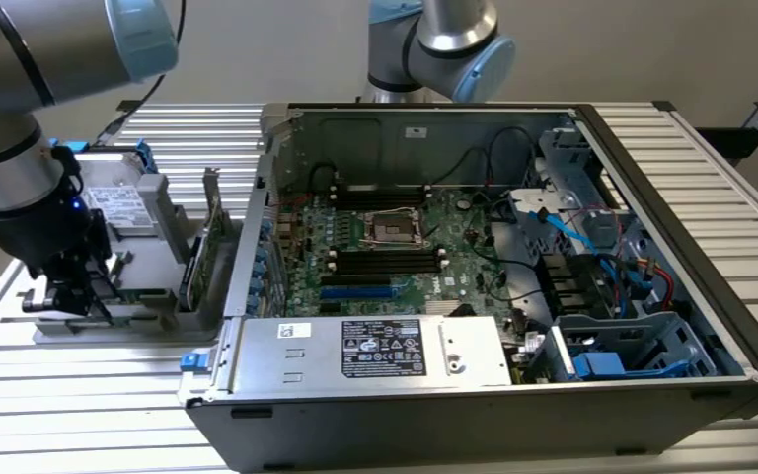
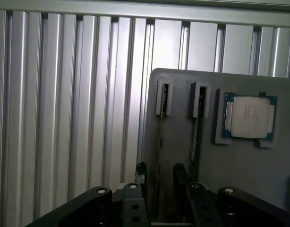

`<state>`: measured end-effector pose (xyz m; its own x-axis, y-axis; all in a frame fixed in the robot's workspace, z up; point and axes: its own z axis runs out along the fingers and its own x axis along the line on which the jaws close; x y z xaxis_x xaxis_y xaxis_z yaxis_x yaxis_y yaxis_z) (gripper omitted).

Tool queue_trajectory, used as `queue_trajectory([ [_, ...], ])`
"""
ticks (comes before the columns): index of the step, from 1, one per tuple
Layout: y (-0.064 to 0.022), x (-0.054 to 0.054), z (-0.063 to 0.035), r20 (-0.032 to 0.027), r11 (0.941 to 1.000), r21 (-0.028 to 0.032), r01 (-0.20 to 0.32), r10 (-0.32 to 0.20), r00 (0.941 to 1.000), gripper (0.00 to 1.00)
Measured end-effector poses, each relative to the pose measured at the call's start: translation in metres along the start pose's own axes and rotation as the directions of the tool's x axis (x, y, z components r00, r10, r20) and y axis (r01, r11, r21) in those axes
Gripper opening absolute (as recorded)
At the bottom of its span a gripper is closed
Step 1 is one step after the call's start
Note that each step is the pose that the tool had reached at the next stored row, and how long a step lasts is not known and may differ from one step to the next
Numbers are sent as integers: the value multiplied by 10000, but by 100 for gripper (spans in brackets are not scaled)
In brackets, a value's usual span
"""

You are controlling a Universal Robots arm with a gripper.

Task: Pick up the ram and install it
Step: 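Pick up the ram and move it above insertion slot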

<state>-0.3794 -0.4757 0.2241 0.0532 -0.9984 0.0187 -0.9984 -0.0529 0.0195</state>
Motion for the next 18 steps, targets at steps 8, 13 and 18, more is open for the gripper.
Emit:
queue_trajectory([
  [8,24,-9,146,0,10000,-1,0,0,10000,36],
  [13,53,-24,237,-1,10000,-2,0,0,10000,36],
  [18,55,-29,325,0,10000,-1,0,0,10000,36],
])
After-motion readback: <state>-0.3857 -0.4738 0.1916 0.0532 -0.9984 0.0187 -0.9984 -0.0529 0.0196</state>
